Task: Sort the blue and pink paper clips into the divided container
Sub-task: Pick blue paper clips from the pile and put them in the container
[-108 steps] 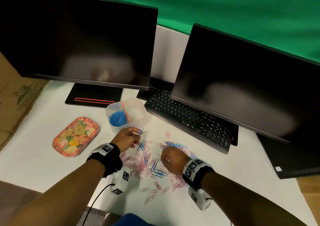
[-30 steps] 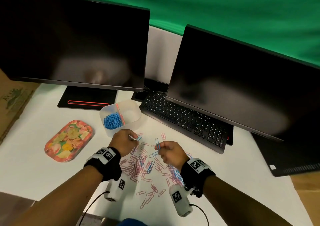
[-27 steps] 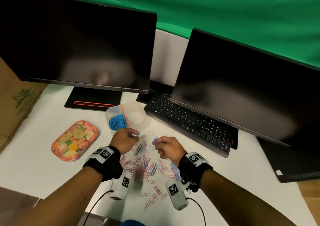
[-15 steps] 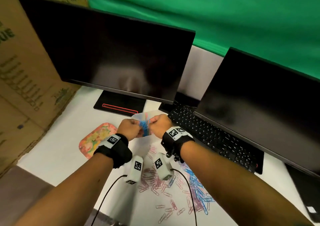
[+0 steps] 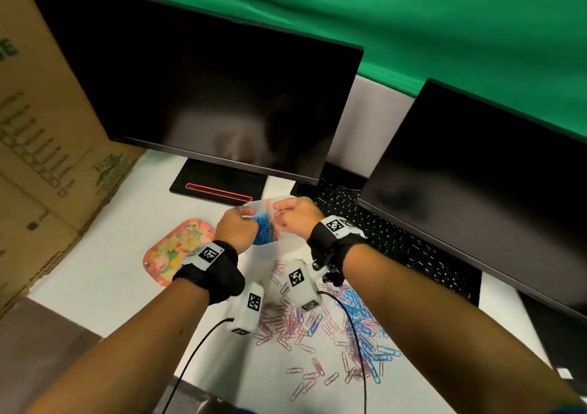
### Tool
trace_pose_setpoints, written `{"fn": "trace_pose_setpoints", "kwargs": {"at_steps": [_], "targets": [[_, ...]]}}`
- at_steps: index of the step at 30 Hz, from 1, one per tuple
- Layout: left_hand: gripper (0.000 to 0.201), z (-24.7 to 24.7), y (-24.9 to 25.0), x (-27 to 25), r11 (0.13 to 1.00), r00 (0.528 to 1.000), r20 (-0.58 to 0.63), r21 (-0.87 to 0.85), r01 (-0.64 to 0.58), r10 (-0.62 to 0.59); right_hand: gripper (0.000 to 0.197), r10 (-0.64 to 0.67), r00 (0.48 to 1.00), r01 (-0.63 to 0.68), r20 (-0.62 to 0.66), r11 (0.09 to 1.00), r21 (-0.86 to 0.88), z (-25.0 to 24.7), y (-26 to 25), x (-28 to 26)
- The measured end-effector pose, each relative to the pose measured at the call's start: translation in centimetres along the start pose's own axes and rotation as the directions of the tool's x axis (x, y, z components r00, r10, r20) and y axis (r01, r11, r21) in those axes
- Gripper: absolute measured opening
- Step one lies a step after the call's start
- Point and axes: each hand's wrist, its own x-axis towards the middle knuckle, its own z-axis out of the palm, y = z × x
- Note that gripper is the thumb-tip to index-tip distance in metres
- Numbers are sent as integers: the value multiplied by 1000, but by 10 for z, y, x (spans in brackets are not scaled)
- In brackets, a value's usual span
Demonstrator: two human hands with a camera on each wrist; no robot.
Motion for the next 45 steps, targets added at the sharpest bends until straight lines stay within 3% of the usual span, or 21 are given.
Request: {"fn": "trace_pose_setpoints", "kwargs": {"at_steps": [3, 4, 6, 8, 10, 16, 19, 23, 25, 29, 31, 33, 45], "targets": [[21, 9, 0, -18, 978, 983, -6, 101, -183, 185, 26, 8, 1000, -10, 12, 991, 132, -16, 28, -18], [17, 14, 0, -26, 954, 970, 39, 176, -242, 239, 27, 5, 1000, -4, -7, 996, 92, -20, 40, -26], [14, 28, -5, -38, 892, 942, 172, 308, -331, 290, 27, -30, 998, 21, -54, 989, -148, -28, 71, -45], [14, 43, -19, -39, 823, 919, 297, 430, -372, 260, 26, -34, 999, 18, -35, 918, -397, -30, 101, -65], [10, 58, -34, -35, 764, 919, 347, 536, -358, 187, 29, -9, 1000, 20, 25, 855, -519, -26, 126, -82], [24, 83, -60, -25, 520, 921, 378, 770, -371, 98, 32, -87, 960, 261, 267, 620, -740, -10, 171, -117], [22, 86, -67, -22, 481, 926, 368, 800, -360, 81, 30, -149, 948, 316, 282, 551, -773, -8, 178, -119], [22, 87, -73, -20, 458, 928, 362, 812, -360, 88, 24, -220, 943, 333, 250, 594, -732, -9, 185, -118], [22, 87, -75, -21, 457, 927, 365, 813, -361, 83, 21, -218, 951, 309, 219, 665, -680, -13, 186, -118], [24, 85, -79, -22, 434, 921, 377, 817, -379, 93, 11, -65, 992, 105, 106, 897, -430, -22, 187, -114], [24, 84, -80, -23, 428, 920, 379, 818, -384, 101, 24, -14, 998, 33, 63, 950, -311, -25, 188, -113], [23, 83, -80, -23, 432, 921, 374, 816, -384, 113, 29, 10, 999, -1, 35, 966, -259, -29, 189, -111], [20, 86, -75, -28, 499, 919, 374, 777, -383, 123, 16, 46, 999, -43, 27, 994, -101, -40, 188, -110]]}}
